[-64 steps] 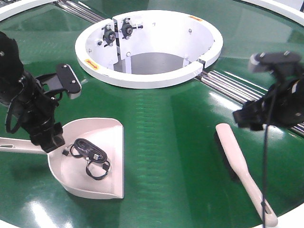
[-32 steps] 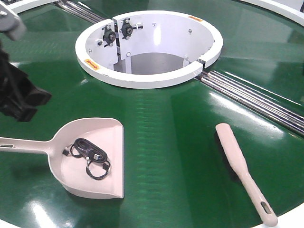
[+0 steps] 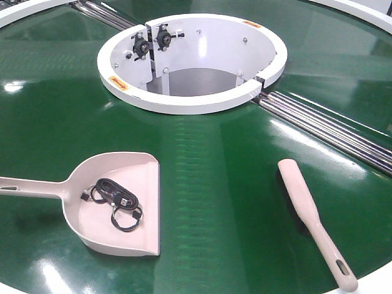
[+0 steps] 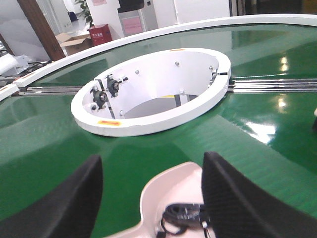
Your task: Clean and inspect green conveyor with broom and dustpan
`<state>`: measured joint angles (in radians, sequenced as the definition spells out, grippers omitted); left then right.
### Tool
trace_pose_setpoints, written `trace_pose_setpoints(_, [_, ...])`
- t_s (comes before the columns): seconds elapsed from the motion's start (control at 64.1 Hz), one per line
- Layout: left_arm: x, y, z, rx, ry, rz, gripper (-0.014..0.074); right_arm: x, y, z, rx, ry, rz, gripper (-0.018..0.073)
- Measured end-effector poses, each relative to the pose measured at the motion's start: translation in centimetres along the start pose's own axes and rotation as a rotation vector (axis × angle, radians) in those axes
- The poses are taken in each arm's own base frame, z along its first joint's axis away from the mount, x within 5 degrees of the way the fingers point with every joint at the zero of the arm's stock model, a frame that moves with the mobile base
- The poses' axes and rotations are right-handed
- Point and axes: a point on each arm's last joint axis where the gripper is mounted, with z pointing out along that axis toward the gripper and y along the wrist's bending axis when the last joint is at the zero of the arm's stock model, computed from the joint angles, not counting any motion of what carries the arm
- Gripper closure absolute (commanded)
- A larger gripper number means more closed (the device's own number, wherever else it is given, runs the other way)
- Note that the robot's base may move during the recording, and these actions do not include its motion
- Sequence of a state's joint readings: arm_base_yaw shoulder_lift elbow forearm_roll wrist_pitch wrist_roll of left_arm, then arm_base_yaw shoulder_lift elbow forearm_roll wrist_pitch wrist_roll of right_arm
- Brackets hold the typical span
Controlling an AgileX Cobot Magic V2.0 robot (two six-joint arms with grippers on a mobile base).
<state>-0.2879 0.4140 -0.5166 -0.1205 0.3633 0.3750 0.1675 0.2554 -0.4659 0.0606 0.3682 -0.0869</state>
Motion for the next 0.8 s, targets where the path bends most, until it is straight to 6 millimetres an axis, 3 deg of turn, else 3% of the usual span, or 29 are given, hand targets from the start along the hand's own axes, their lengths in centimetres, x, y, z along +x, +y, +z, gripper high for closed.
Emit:
trace_pose_setpoints(0.14, [5.0,-1.3,0.0,0.004,0.041,-0.012,0.0195,3.5,0.0,0.7,0.009,-0.032,-0.011,0.0107])
trace_pose_setpoints(0.25, [6.6,-1.6,0.2,-0.021,-0.015,-0.082,0.0221,5.4,0.0,1.3,0.015,-0.035,-0.022,0.0107])
trace_pose_setpoints(0.39, [6.7,-1.6,0.2,-0.033,-0.053,-0.15,0.0332,6.3,0.0,1.5,0.018,-0.048,-0.022,0.0189])
trace_pose_setpoints(0.515, [6.8,-1.6,0.2,-0.029,-0.043,-0.158,0.0588,6.3,0.0,1.5,0.019,-0.053,-0.022,0.0438])
trace_pose_setpoints(0.577, [6.8,-1.6,0.2,-0.027,-0.037,-0.158,0.0605,6.3,0.0,1.5,0.019,-0.05,-0.022,0.0578])
trace_pose_setpoints(0.795, [6.8,-1.6,0.2,-0.03,-0.046,-0.159,0.0604,6.3,0.0,1.5,0.019,-0.051,-0.022,0.0568])
